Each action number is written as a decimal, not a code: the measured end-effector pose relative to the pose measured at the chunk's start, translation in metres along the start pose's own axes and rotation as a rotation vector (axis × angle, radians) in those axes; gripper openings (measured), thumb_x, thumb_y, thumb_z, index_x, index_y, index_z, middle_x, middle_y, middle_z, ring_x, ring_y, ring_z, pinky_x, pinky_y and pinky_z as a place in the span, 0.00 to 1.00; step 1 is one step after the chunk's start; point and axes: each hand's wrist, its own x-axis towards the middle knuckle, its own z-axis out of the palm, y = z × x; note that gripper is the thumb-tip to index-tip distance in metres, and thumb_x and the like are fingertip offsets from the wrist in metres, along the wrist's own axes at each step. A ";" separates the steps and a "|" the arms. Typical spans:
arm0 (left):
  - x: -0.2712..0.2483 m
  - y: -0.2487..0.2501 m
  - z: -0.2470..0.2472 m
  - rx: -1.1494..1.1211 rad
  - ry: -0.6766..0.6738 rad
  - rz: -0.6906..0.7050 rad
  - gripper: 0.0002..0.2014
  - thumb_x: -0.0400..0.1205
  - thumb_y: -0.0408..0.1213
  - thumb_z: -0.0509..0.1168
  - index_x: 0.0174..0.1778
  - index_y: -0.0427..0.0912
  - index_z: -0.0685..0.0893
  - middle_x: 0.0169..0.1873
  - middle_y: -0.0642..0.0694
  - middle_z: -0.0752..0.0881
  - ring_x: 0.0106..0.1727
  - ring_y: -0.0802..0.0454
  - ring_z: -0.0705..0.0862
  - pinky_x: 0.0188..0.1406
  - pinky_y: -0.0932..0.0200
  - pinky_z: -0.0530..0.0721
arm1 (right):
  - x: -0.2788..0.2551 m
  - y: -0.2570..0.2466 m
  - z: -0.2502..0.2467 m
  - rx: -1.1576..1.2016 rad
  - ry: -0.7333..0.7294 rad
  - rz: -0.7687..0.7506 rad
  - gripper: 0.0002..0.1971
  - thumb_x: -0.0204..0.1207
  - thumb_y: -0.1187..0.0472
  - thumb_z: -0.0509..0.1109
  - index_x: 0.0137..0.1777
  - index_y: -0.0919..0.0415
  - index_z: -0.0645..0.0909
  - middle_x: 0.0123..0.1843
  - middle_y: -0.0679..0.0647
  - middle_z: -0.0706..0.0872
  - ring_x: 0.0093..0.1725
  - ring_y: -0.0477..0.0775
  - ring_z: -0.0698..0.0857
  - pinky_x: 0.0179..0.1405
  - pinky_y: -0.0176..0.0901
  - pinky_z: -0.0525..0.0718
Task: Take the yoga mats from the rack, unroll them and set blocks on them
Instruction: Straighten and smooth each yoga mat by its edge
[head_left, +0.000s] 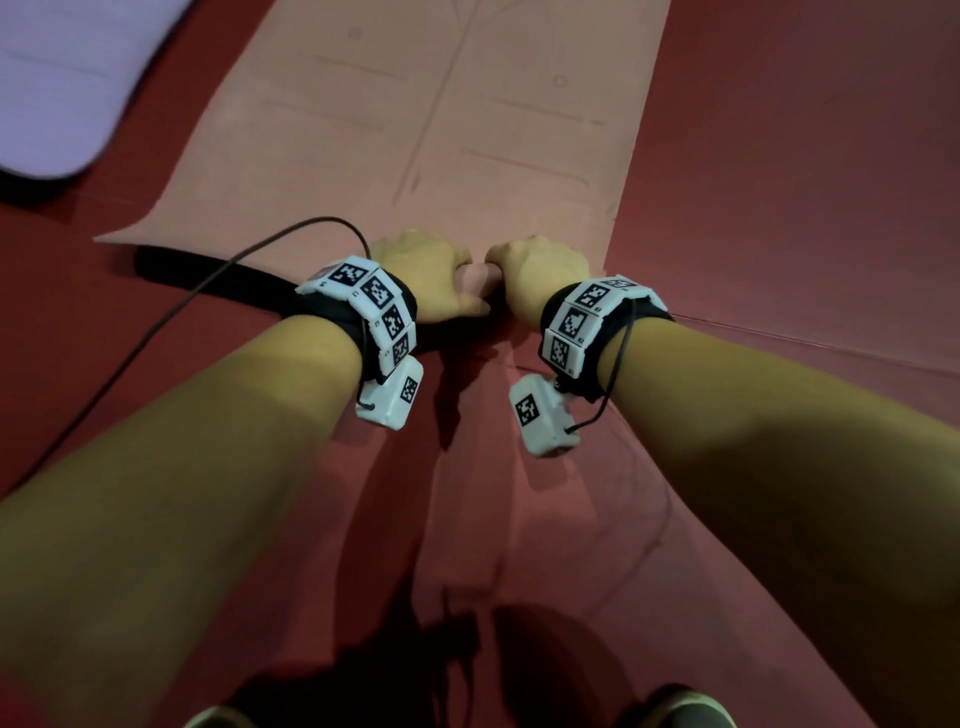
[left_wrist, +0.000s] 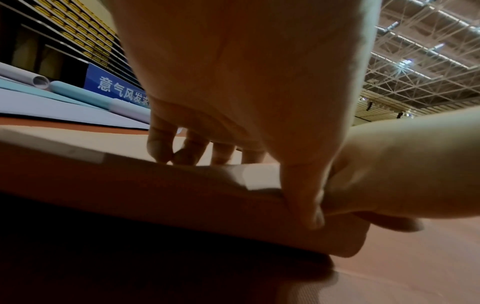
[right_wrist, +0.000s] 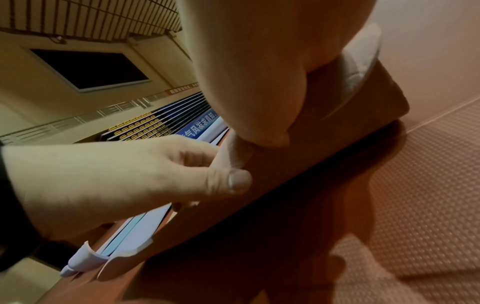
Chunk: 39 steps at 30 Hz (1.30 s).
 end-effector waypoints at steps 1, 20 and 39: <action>0.000 0.002 0.001 0.023 0.002 0.001 0.24 0.75 0.68 0.64 0.56 0.54 0.83 0.46 0.48 0.84 0.48 0.43 0.79 0.39 0.53 0.74 | 0.000 0.000 0.002 0.003 -0.006 -0.007 0.13 0.79 0.66 0.63 0.61 0.52 0.79 0.55 0.56 0.83 0.50 0.61 0.82 0.43 0.50 0.75; 0.015 0.009 0.011 0.066 0.214 -0.159 0.14 0.88 0.48 0.58 0.62 0.46 0.84 0.53 0.37 0.86 0.59 0.35 0.81 0.46 0.49 0.74 | -0.002 0.022 -0.006 -0.048 0.220 0.018 0.21 0.72 0.69 0.68 0.64 0.52 0.78 0.60 0.55 0.83 0.63 0.63 0.81 0.59 0.57 0.73; -0.003 0.010 0.029 0.138 0.009 -0.218 0.21 0.83 0.58 0.63 0.65 0.48 0.81 0.61 0.45 0.83 0.66 0.39 0.74 0.67 0.45 0.72 | 0.028 0.064 0.047 0.205 -0.038 -0.111 0.10 0.77 0.58 0.66 0.56 0.53 0.83 0.52 0.58 0.86 0.52 0.65 0.85 0.41 0.48 0.76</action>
